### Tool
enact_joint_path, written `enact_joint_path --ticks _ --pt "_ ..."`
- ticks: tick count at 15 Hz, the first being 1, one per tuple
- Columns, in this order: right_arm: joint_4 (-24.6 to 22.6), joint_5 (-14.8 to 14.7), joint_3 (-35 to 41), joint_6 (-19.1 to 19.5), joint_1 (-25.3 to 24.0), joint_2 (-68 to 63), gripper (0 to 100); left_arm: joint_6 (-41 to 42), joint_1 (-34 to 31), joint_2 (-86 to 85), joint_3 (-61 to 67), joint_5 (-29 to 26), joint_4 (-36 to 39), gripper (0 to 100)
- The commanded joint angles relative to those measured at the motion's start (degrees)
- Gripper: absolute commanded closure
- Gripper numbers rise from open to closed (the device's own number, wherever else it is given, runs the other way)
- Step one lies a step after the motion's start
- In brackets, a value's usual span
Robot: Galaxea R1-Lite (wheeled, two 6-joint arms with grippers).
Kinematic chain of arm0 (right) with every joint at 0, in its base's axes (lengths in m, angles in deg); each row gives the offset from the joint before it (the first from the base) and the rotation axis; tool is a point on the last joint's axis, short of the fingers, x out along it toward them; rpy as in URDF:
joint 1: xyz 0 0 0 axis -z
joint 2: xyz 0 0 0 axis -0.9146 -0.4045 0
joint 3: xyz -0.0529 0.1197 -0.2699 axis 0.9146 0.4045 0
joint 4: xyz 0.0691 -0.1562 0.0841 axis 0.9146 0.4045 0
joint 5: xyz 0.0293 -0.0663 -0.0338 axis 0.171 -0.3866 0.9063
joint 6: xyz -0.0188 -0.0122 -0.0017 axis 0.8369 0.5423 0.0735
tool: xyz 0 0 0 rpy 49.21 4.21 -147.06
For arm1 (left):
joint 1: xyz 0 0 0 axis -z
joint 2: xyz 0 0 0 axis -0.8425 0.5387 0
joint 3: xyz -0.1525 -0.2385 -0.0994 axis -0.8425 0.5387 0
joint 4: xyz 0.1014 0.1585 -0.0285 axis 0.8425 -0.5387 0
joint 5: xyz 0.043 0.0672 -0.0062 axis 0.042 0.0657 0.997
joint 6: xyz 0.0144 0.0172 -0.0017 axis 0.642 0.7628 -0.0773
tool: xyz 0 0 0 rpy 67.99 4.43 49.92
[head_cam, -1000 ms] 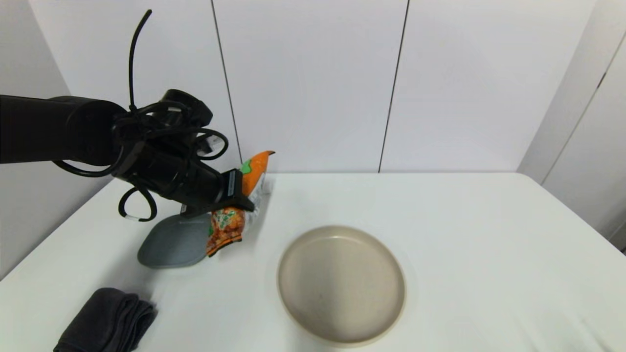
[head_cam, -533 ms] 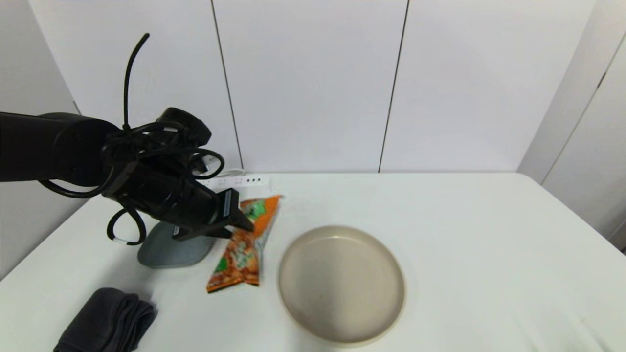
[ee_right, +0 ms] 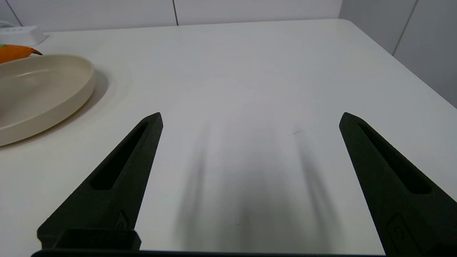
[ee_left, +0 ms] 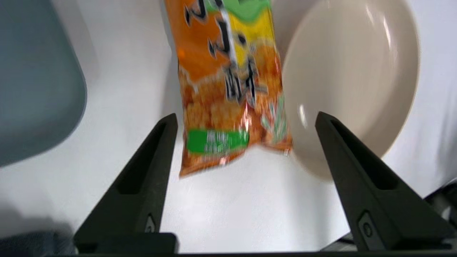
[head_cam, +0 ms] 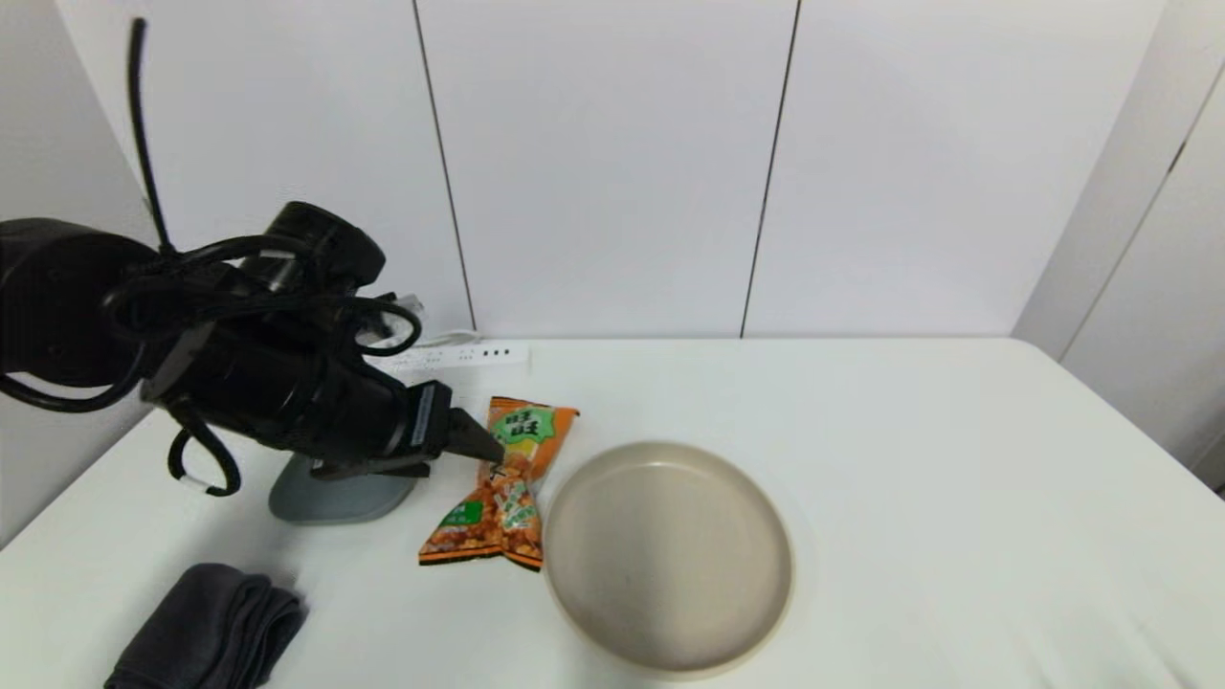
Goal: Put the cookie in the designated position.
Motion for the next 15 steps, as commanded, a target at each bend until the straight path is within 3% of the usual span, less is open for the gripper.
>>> enact_joint_path --ticks 1,3,5,9,15 --pt "0.0 0.0 0.1 0.0 0.0 0.0 0 18.5 -2.3 -16.6 12.8 0.0 1.7 0" --pt "0.0 0.0 0.1 0.0 0.0 0.0 0 23.3 -4.2 -25.5 21.0 0.0 8.3 0" --pt "0.0 -0.1 0.1 0.0 0.0 0.0 0 26.9 -9.9 -35.6 32.4 0.0 20.5 0" --pt "0.0 0.0 0.1 0.0 0.0 0.0 0 27.4 -20.1 -53.1 51.2 0.1 39.4 0" --pt "0.0 0.0 0.1 0.0 0.0 0.0 0 27.6 -23.8 -77.2 61.1 0.3 36.3 0"
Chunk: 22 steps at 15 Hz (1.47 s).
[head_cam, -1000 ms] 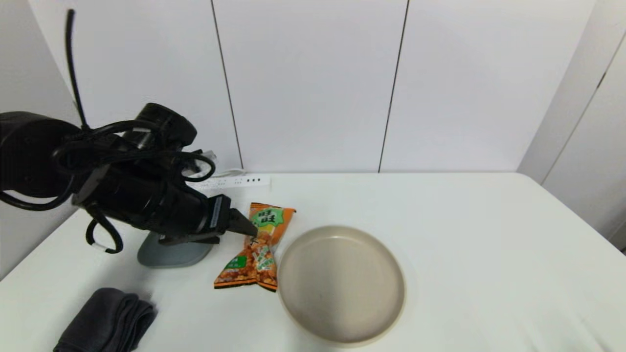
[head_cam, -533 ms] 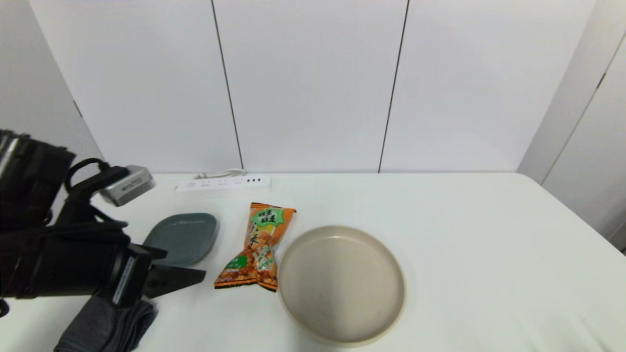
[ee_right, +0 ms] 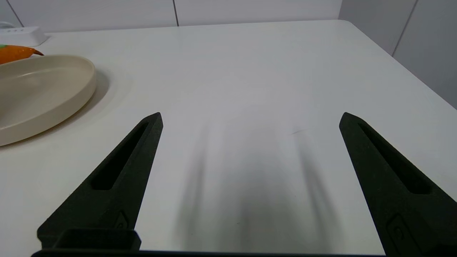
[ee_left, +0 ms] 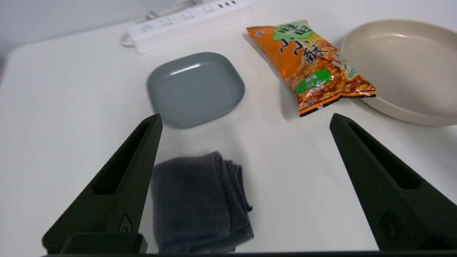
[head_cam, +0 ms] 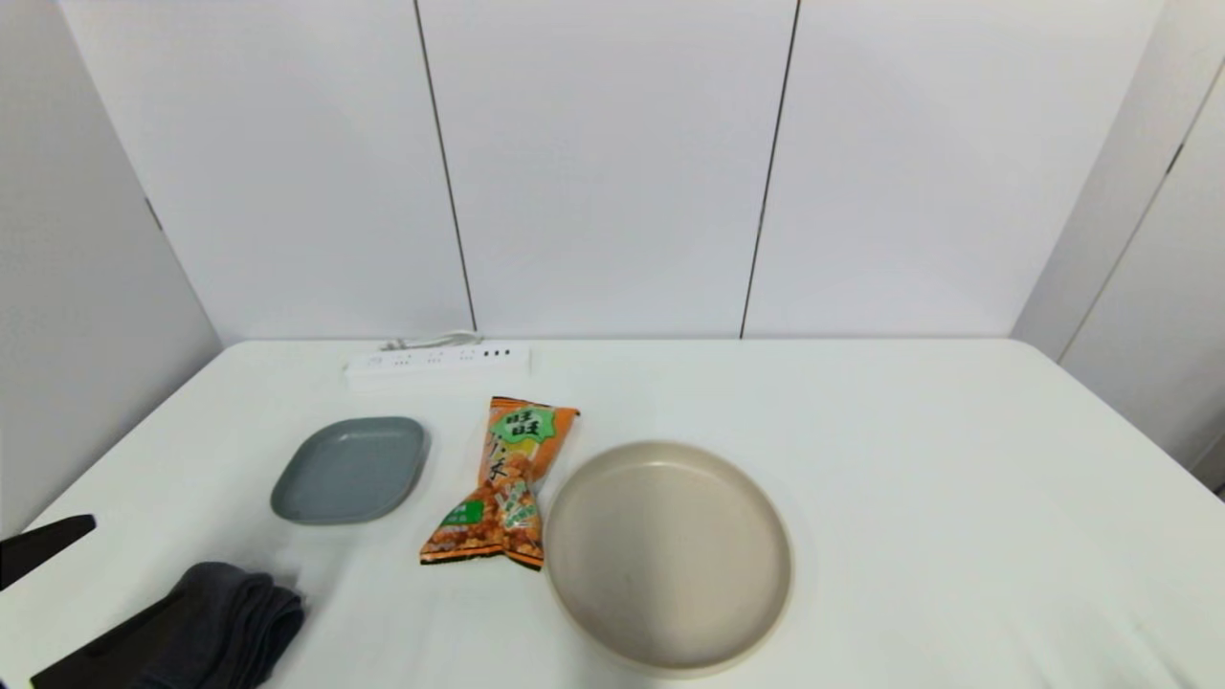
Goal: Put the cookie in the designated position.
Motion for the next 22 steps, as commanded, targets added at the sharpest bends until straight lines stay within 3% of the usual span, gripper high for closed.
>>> enact_joint_path --ticks 1,3,6,8,22 --pt "0.0 -0.1 0.1 0.0 0.0 0.0 0 0.1 -2.7 -20.5 9.7 0.0 -0.7 0" --pt "0.0 0.0 0.1 0.0 0.0 0.0 0 0.1 -2.7 -28.0 14.1 2.9 -0.6 0" --pt "0.0 0.0 0.1 0.0 0.0 0.0 0 0.5 -2.6 -36.4 18.0 16.5 -3.2 0" --pt "0.0 -0.1 0.1 0.0 0.0 0.0 0 0.4 -2.7 -36.5 17.5 12.3 -8.3 0" --pt "0.0 0.0 0.1 0.2 0.0 0.0 0 -6.2 -2.7 -36.6 17.9 14.3 -6.8 0"
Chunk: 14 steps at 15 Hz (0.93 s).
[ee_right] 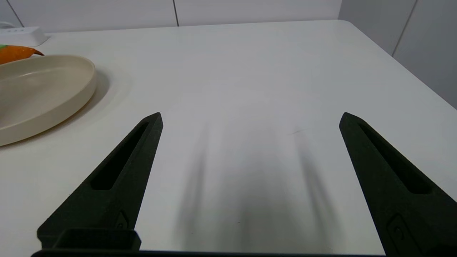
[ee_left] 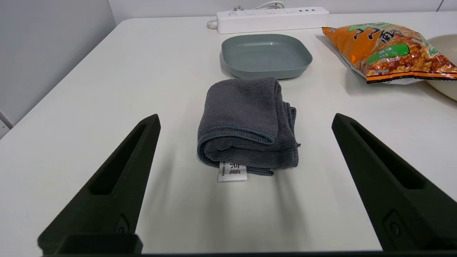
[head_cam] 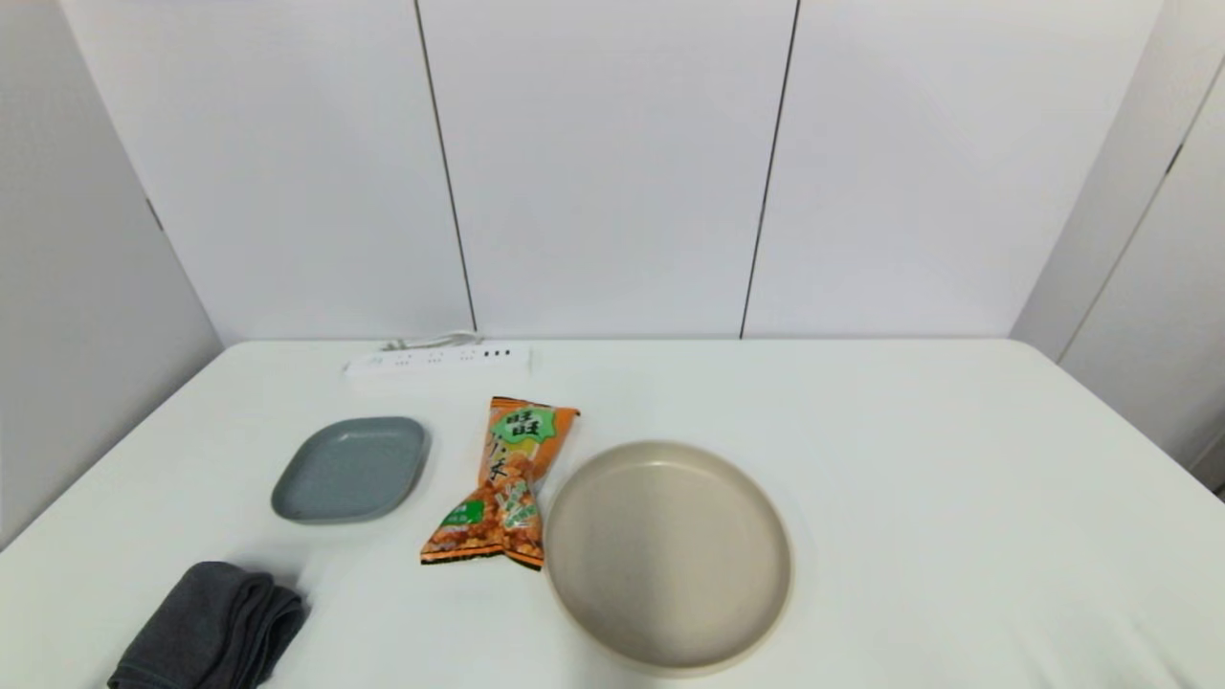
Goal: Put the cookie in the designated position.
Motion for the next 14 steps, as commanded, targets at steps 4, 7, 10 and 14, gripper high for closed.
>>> enact_joint_path --ticks 4,7,10,14 --pt "0.0 0.0 0.1 0.0 0.0 0.0 0 0.0 0.0 0.0 0.0 0.0 0.0 0" --pt "0.0 0.0 0.1 -0.4 0.0 -0.1 0 0.0 0.0 0.0 0.0 0.0 0.0 0" --pt "0.3 0.0 0.0 -0.3 0.0 0.0 0 0.0 0.0 0.0 0.0 0.0 0.0 0" --pt "0.0 0.0 0.1 -0.1 0.0 0.0 0 0.0 0.0 0.0 0.0 0.0 0.0 0"
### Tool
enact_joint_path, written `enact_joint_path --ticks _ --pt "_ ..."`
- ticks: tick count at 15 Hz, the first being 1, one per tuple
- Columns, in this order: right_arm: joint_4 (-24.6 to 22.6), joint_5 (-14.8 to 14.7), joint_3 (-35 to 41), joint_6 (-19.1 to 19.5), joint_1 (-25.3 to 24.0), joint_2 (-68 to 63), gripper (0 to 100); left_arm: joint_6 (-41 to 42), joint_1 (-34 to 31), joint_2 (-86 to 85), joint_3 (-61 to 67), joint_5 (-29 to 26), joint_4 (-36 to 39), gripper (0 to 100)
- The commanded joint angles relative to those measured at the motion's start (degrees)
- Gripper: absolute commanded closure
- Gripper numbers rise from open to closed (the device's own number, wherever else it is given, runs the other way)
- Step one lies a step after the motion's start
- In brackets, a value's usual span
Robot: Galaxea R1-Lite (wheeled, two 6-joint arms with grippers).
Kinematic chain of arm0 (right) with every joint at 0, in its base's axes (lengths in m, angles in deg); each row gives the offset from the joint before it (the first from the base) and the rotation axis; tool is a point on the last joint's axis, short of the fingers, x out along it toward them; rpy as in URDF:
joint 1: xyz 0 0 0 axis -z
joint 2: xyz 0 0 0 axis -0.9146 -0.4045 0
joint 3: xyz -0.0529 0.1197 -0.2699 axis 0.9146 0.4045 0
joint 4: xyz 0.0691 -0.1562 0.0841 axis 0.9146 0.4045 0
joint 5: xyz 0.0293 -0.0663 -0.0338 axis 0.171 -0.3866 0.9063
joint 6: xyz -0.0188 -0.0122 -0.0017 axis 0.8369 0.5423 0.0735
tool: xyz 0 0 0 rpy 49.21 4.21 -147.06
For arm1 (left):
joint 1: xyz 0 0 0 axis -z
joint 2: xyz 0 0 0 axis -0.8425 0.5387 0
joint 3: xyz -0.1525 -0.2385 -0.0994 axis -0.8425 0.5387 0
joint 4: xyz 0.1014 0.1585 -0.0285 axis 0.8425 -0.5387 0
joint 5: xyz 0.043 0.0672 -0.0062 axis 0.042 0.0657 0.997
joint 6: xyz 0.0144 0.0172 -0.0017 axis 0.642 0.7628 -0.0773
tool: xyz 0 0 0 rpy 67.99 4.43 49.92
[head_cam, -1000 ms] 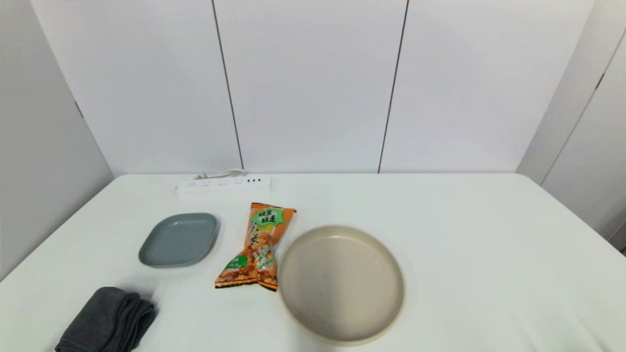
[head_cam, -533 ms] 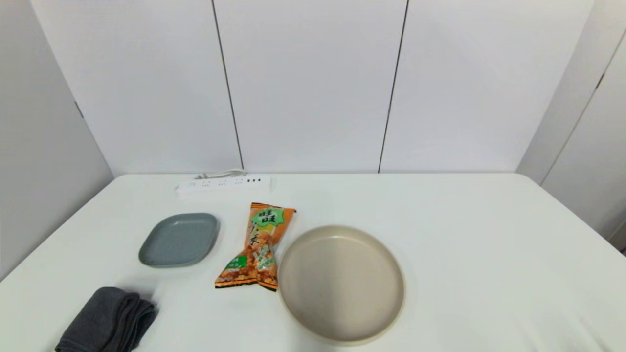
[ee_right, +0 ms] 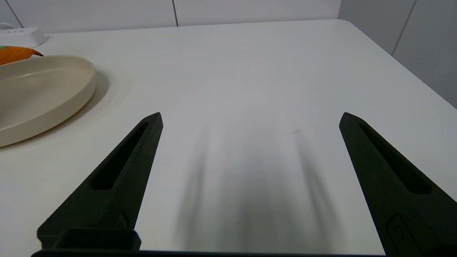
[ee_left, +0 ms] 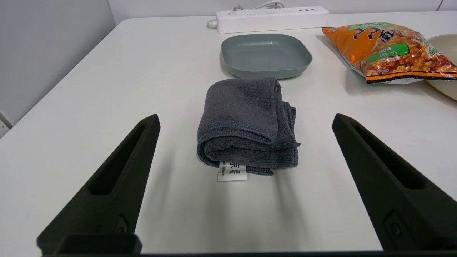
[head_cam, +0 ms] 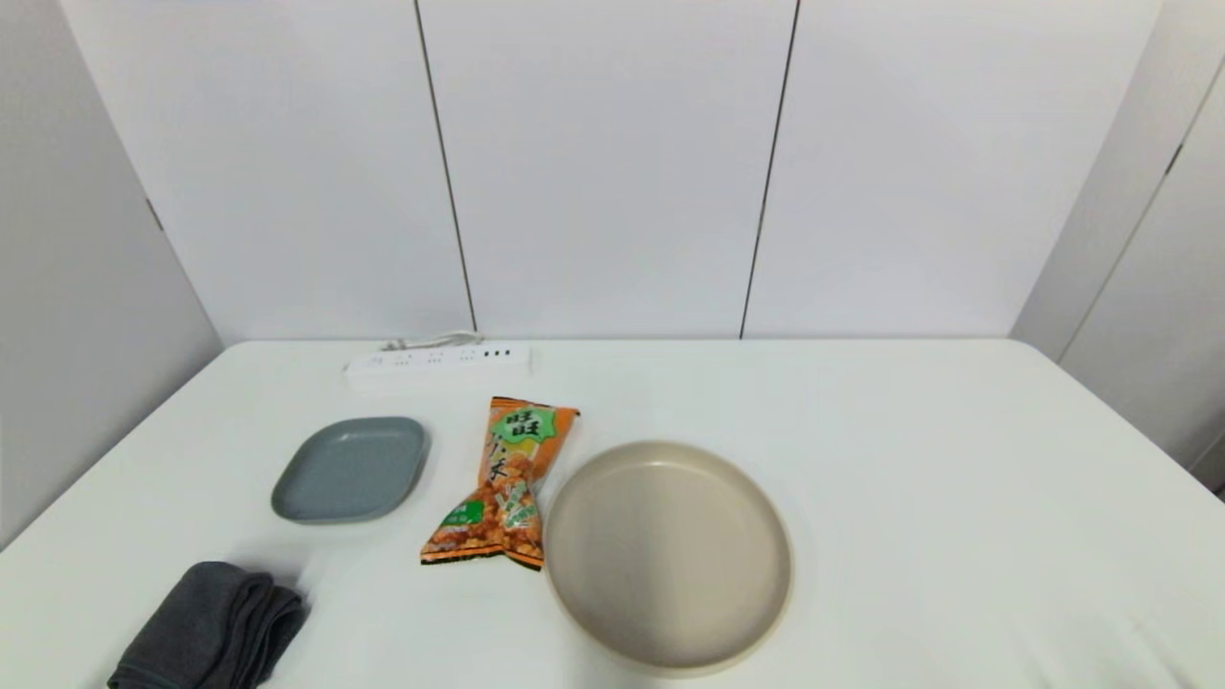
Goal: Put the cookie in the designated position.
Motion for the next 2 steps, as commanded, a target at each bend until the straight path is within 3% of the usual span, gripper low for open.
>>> enact_joint_path --ticks 1,2 --pt "-0.1 0.0 0.1 0.1 0.0 0.0 0 0.0 0.0 0.0 0.0 0.0 0.0 0" --pt "-0.1 0.0 0.1 0.1 0.0 0.0 0 0.0 -0.1 0.0 0.0 0.0 0.0 0"
